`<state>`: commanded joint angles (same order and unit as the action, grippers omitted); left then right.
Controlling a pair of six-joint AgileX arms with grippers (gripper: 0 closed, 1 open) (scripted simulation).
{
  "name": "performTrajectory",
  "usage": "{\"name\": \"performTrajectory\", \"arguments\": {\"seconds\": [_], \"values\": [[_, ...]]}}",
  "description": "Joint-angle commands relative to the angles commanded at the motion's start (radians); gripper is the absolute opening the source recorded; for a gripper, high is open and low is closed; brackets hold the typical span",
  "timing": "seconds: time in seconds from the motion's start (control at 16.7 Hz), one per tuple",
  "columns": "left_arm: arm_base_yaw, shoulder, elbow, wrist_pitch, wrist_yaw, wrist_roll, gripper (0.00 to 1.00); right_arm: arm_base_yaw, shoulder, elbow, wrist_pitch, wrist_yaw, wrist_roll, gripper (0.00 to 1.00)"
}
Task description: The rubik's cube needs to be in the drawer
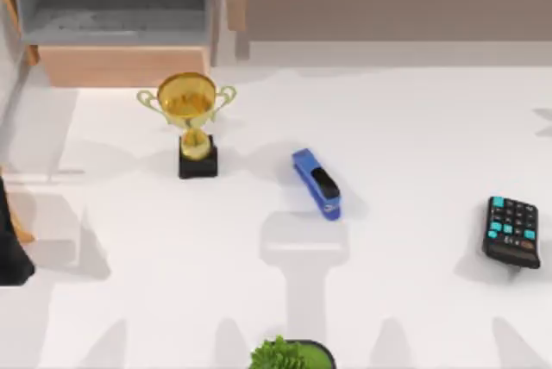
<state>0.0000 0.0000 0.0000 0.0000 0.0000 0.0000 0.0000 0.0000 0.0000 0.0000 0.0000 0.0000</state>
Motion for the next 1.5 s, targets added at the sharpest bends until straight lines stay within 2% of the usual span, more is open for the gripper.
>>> {"name": "performTrajectory", "arguments": {"seconds": [0.3, 0.6, 0.84, 1.2, 1.5], "values": [[-0.030, 0.061, 0.056, 0.018, -0.029, 0.008, 1.00, 0.000, 0.000, 0.000, 0.000, 0.000, 0.000, 1.00], [-0.160, 0.371, 0.328, 0.124, -0.167, 0.032, 1.00, 0.000, 0.000, 0.000, 0.000, 0.000, 0.000, 1.00], [-0.315, 0.799, 0.661, 0.269, -0.320, 0.049, 1.00, 0.000, 0.000, 0.000, 0.000, 0.000, 0.000, 1.00], [-0.576, 1.584, 1.202, 0.497, -0.550, 0.063, 1.00, 0.000, 0.000, 0.000, 0.000, 0.000, 0.000, 1.00], [-0.764, 2.124, 1.562, 0.631, -0.705, 0.047, 1.00, 0.000, 0.000, 0.000, 0.000, 0.000, 0.000, 1.00]]}}
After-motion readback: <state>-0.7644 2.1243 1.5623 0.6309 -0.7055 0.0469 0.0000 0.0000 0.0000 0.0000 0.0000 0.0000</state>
